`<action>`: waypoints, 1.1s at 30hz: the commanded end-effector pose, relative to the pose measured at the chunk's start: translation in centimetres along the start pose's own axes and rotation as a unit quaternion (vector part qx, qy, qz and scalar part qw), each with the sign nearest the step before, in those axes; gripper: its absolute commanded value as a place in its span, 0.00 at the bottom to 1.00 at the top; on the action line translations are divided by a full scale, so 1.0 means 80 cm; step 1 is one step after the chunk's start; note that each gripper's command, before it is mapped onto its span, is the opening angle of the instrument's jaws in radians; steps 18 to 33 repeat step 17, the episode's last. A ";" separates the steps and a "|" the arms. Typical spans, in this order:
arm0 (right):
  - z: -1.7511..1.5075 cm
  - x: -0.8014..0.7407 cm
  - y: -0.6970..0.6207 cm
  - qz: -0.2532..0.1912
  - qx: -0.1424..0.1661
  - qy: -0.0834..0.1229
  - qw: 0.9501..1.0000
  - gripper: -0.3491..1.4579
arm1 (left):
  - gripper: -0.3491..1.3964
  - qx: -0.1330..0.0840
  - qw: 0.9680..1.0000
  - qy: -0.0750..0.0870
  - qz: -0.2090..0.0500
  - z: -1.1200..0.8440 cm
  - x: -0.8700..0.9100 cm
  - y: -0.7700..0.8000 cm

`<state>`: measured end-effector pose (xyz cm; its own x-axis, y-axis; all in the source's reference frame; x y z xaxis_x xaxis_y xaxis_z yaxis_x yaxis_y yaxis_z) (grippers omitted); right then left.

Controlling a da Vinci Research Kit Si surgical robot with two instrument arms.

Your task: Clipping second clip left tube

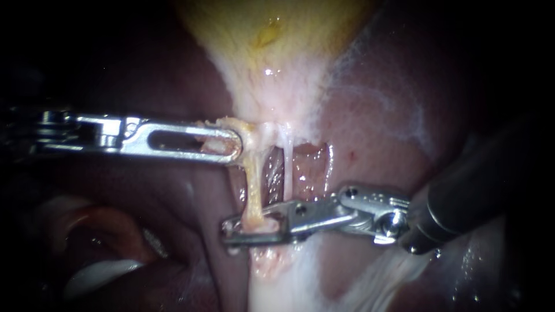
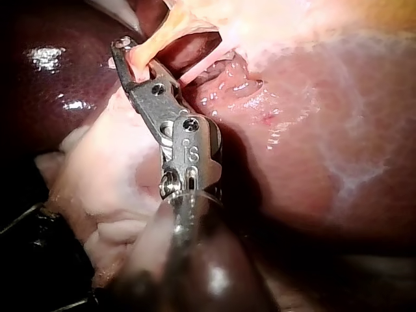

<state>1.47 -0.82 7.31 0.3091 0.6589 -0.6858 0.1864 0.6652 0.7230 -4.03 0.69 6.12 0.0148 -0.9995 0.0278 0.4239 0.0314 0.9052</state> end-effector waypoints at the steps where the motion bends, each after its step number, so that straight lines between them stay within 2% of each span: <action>1: 0.0000 -0.0001 0.0001 0.005 0.000 0.000 1.000 0.00 | 0.00 0.000 1.000 0.000 0.000 0.0000 0.0000 0.0000; 33: -0.0011 -0.0006 0.0005 0.005 -0.003 -0.002 1.000 0.00 | 0.00 0.001 1.000 0.000 0.000 0.0001 -0.0001 0.0000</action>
